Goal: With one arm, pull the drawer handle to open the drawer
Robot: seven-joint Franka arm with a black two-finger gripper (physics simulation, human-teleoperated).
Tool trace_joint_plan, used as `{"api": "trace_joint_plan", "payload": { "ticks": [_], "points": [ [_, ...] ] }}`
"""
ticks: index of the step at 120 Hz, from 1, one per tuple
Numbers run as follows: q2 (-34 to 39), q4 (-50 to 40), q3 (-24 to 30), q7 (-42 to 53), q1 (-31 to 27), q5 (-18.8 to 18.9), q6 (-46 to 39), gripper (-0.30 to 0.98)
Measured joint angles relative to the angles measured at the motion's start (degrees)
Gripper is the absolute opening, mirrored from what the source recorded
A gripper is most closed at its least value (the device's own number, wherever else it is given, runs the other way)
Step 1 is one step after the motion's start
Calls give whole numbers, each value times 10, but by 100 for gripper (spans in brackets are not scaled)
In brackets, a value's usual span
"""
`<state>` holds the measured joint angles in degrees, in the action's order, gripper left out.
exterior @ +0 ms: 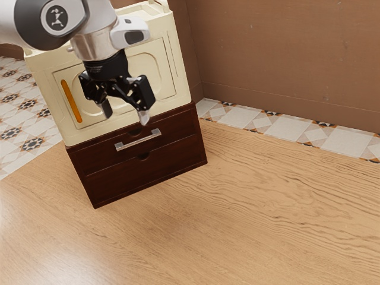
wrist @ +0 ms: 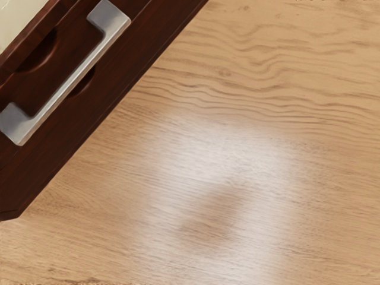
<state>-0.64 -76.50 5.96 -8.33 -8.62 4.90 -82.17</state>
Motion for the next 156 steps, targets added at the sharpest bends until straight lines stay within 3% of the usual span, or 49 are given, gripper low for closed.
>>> {"api": "trace_joint_plan", "payload": {
  "ticks": [22, 32, 41, 67, 96, 113, 125, 136, 146, 156],
  "points": [
    [2, 7, -1, -10, -15, -2, 2, 69],
    [18, 117, 4, -14, -30, -6, 14, 69],
    [38, 158, 14, -17, -45, -9, 24, 69],
    [26, 167, 35, -23, 5, -68, 30, 69],
    [9, 150, 36, -27, 43, -63, 28, 69],
    [30, 65, 43, -29, 44, -60, 27, 69],
    [107, -70, 75, -31, -7, -60, -9, 69],
    [169, -186, 90, -35, 1, -60, -28, 69],
    [222, -275, 28, -41, 83, -58, -46, 69],
    [292, -374, -41, -25, 191, -9, -115, 69]
  ]
}}
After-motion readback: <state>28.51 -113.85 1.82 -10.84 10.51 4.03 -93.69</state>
